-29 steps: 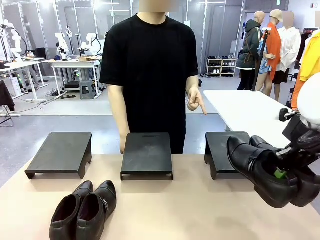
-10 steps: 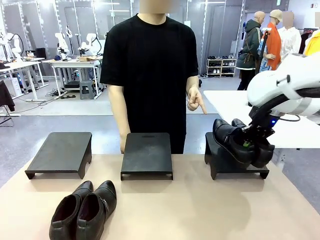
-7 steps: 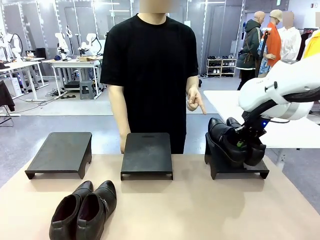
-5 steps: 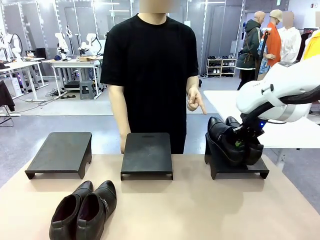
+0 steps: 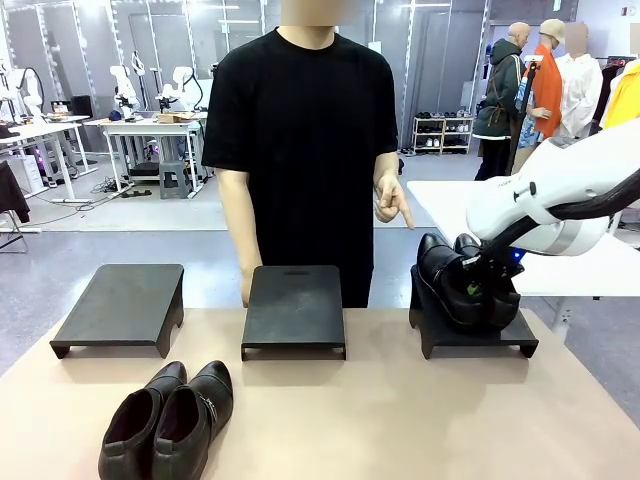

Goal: Place the shoes on the stand as instructed by the person.
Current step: Pick up one pair of Shoes and place it on the Shoes Stand indicated by the person.

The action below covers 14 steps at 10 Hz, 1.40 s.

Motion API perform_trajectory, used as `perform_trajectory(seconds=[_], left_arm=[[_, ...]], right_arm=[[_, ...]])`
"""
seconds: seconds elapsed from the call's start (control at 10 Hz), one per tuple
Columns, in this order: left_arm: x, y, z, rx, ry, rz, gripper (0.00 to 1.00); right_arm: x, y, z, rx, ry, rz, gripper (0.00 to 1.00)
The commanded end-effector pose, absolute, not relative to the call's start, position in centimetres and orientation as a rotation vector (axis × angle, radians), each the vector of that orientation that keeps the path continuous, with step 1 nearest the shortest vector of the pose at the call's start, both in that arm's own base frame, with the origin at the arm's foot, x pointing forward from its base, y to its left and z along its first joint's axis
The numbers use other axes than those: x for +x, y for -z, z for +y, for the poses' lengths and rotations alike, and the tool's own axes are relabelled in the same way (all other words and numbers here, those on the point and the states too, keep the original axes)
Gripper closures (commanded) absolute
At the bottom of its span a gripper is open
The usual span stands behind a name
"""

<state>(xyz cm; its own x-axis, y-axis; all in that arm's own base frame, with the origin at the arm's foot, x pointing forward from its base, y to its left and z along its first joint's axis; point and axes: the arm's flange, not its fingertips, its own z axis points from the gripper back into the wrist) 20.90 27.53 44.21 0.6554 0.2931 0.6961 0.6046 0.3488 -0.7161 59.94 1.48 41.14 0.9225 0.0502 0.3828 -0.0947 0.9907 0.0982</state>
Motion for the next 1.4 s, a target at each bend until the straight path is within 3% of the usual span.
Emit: perform_trajectory(seconds=[0.0, 0.4, 0.6, 0.9, 1.0, 1.3], left_arm=[[20.84, -44.45, 27.74, -1.249, 0.252, -0.902, 0.0], [20.84, -44.45, 27.74, -1.249, 0.252, -0.902, 0.0], [20.84, -44.45, 27.74, -1.249, 0.252, -0.902, 0.0], [20.84, -44.45, 27.74, -1.249, 0.252, -0.902, 0.0], [20.84, -44.45, 27.74, -1.249, 0.252, -0.902, 0.0], [20.84, -44.45, 27.74, -1.249, 0.252, -0.902, 0.0]], right_arm=[[60.61, -41.44, 1.91, 0.11, -0.047, -0.427, 0.92], [61.03, -40.5, 2.0, 0.108, -0.029, -0.422, 0.92], [61.08, -40.53, 1.95, 0.113, -0.022, -0.423, 0.61], [60.88, -40.89, 1.89, 0.124, -0.007, -0.43, 0.05], [60.83, -40.88, 1.84, 0.124, -0.005, -0.432, 0.0], [60.65, -41.46, 1.72, 0.134, -0.001, -0.443, 0.0]])
